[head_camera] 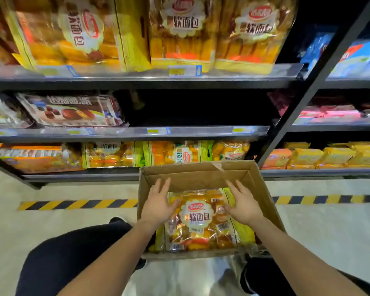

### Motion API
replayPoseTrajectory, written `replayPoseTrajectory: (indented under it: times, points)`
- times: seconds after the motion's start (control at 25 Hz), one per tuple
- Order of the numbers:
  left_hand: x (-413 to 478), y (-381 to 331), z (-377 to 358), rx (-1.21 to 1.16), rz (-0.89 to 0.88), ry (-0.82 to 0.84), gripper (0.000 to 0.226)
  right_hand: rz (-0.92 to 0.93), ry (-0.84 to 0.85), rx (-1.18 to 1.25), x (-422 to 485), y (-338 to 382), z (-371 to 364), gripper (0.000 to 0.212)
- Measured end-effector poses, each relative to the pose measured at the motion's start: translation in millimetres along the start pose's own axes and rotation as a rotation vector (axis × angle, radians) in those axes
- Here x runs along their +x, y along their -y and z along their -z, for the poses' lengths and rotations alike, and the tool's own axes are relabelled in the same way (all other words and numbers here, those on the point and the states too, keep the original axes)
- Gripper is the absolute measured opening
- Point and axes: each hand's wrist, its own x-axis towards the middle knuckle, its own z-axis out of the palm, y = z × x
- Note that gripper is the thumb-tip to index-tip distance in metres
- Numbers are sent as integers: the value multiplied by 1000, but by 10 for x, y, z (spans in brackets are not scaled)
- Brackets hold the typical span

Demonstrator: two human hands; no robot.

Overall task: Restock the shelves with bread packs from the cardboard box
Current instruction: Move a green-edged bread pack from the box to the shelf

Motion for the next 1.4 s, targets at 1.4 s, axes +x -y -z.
replayPoseTrajectory:
  times: [1.4]
  points:
    - [-61, -224, 398, -380, 117, 32, 125, -46, -50, 563, -419, 348, 508, 94]
